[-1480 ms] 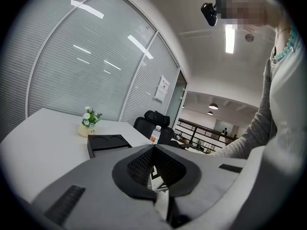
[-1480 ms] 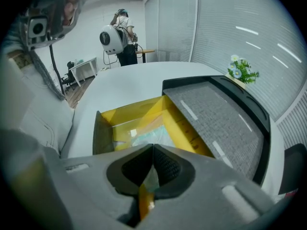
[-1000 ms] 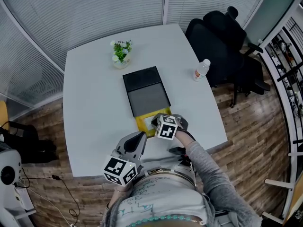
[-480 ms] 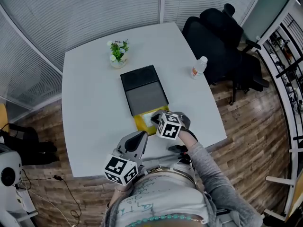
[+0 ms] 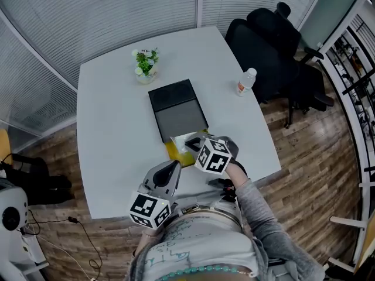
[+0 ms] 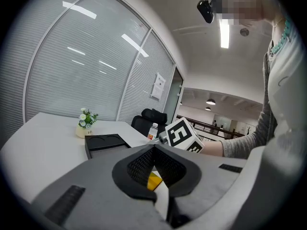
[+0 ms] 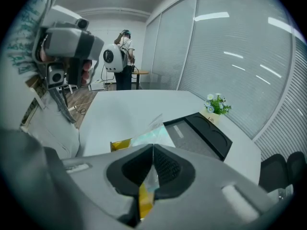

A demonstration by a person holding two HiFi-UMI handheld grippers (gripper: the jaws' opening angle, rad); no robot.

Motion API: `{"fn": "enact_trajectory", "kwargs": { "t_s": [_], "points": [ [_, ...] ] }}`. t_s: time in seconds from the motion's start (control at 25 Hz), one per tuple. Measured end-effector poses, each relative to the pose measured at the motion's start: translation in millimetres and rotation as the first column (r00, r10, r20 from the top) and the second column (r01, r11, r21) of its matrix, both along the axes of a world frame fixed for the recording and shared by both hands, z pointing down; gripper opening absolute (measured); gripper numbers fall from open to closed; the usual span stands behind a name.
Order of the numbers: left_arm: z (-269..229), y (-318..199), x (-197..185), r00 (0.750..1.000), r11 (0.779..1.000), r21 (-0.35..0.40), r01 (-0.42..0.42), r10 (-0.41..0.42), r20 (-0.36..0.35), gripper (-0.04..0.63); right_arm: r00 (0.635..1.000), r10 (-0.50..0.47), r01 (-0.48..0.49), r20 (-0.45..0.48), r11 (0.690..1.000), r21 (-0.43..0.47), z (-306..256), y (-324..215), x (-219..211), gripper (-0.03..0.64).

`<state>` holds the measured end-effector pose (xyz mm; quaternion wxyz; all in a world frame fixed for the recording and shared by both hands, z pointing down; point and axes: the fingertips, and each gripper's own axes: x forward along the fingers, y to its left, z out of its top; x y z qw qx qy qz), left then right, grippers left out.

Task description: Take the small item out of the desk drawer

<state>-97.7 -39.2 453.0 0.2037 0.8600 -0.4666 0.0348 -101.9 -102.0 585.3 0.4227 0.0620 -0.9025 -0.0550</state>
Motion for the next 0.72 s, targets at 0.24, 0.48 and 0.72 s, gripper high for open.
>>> {"fn": "enact_trajectory", "kwargs": {
  "t_s": [0.24, 0.48, 0.72],
  "points": [
    [1.7, 0.7, 1.6, 1.000, 1.000, 0.000, 0.005, -0.005, -0.003, -0.002, 0.999, 0.001, -0.003, 0.032, 0.999, 0.041, -24.3, -1.0, 1.8, 0.005],
    [2.9, 3.6, 1.9, 1.000, 1.000, -0.007, 0.017, -0.017, -0.016, -0.002, 0.999, -0.005, 0.002, 0.044, 0.998, 0.066, -39.7, 4.0, 5.9, 0.005],
    [6.5, 3.5, 1.7, 1.000, 1.000, -0.015, 0.023, -0.022, 0.015, -0.002, 0.999, -0.001, -0.003, 0.048, 0.997, 0.075, -48.4, 7.0, 10.5, 0.005]
  ]
}}
